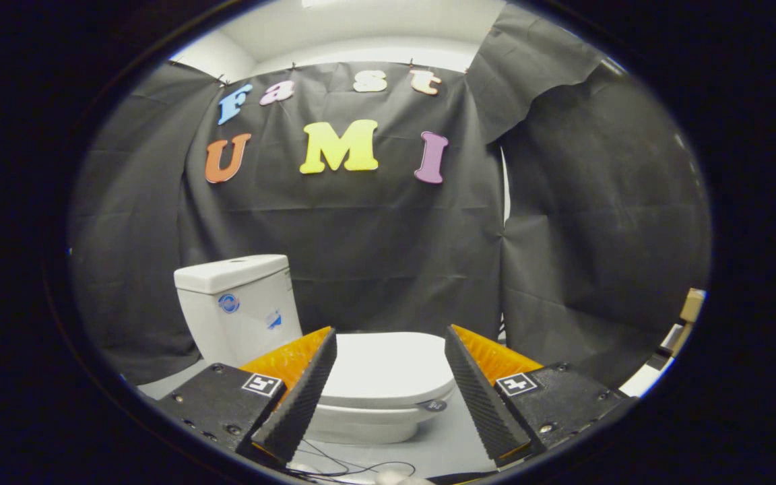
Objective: Open the toilet lid.
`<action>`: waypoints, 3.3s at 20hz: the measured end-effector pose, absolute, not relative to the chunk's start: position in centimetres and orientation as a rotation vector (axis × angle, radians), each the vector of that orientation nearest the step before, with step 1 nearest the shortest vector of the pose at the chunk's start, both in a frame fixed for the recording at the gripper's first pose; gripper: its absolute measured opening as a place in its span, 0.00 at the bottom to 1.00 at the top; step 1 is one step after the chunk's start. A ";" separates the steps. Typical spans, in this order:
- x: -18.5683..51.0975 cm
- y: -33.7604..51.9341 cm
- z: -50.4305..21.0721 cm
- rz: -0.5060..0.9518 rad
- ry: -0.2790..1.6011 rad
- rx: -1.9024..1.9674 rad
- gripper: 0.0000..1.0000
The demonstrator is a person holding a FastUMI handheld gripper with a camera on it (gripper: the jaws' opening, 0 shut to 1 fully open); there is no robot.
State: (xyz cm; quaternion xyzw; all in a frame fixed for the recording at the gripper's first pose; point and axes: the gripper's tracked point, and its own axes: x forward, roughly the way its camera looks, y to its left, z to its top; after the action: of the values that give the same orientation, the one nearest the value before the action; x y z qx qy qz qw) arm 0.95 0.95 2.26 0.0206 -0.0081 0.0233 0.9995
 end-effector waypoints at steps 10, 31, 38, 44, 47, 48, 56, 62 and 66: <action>8.0 -1.5 4.5 0.110 0.026 0.216 1.00; 16.8 -12.8 -20.0 0.038 0.580 0.896 0.99; 17.7 -10.0 -23.9 0.109 0.694 0.992 0.90; 19.1 -8.4 -25.2 0.132 0.735 0.965 0.59; 19.1 -8.3 -25.1 0.152 0.735 0.962 0.35; 19.1 -8.3 -25.1 0.162 0.730 0.973 0.31; 19.5 -8.2 -24.9 0.198 0.708 1.251 0.11; 19.6 -8.3 -24.7 0.179 0.721 1.263 0.09; 19.5 -8.2 -24.3 0.197 0.714 1.244 0.08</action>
State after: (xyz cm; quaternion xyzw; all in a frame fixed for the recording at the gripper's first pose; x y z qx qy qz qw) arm 19.48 -8.21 -24.26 0.5692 0.3267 0.0902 0.7491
